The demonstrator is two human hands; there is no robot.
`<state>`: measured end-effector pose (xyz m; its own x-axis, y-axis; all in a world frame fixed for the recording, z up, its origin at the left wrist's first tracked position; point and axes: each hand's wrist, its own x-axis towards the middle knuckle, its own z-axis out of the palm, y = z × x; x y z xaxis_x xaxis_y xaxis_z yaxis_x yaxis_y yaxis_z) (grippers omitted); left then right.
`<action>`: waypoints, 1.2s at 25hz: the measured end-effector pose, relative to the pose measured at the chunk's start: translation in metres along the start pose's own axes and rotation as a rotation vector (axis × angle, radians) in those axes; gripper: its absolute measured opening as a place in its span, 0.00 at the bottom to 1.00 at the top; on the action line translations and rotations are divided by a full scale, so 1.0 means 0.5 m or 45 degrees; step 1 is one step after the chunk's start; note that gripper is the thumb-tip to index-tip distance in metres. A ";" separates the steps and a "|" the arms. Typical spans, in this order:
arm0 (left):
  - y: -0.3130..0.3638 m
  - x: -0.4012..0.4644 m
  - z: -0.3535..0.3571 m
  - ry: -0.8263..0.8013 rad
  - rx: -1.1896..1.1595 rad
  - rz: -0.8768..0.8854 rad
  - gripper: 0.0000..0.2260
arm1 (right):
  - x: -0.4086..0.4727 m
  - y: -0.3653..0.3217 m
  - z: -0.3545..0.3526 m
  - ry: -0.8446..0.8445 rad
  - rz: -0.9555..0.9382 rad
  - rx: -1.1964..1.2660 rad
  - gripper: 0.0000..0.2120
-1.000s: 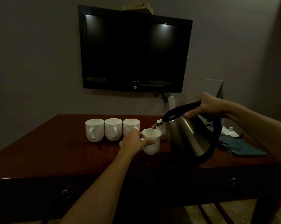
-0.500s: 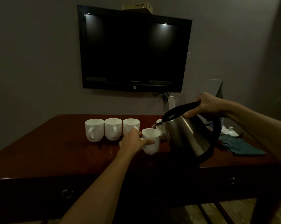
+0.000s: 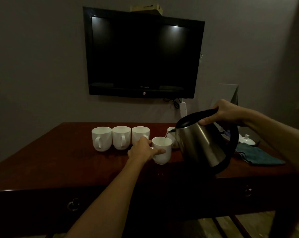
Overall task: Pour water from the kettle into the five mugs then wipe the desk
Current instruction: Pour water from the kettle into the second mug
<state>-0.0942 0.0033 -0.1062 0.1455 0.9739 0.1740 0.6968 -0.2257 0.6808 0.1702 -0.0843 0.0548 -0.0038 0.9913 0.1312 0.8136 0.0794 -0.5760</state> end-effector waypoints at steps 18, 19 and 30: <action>0.006 -0.011 -0.007 -0.015 -0.025 0.008 0.27 | 0.003 -0.027 0.007 -0.024 -0.032 -0.032 0.14; 0.007 -0.012 -0.007 -0.020 -0.027 0.009 0.27 | 0.003 -0.028 0.007 -0.025 -0.033 -0.034 0.14; 0.015 -0.023 -0.015 -0.022 -0.036 -0.017 0.24 | 0.012 -0.028 0.007 -0.057 -0.025 -0.043 0.16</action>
<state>-0.0958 -0.0098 -0.0977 0.1484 0.9770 0.1529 0.6784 -0.2130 0.7032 0.1566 -0.0793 0.0606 -0.0455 0.9934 0.1055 0.8322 0.0961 -0.5460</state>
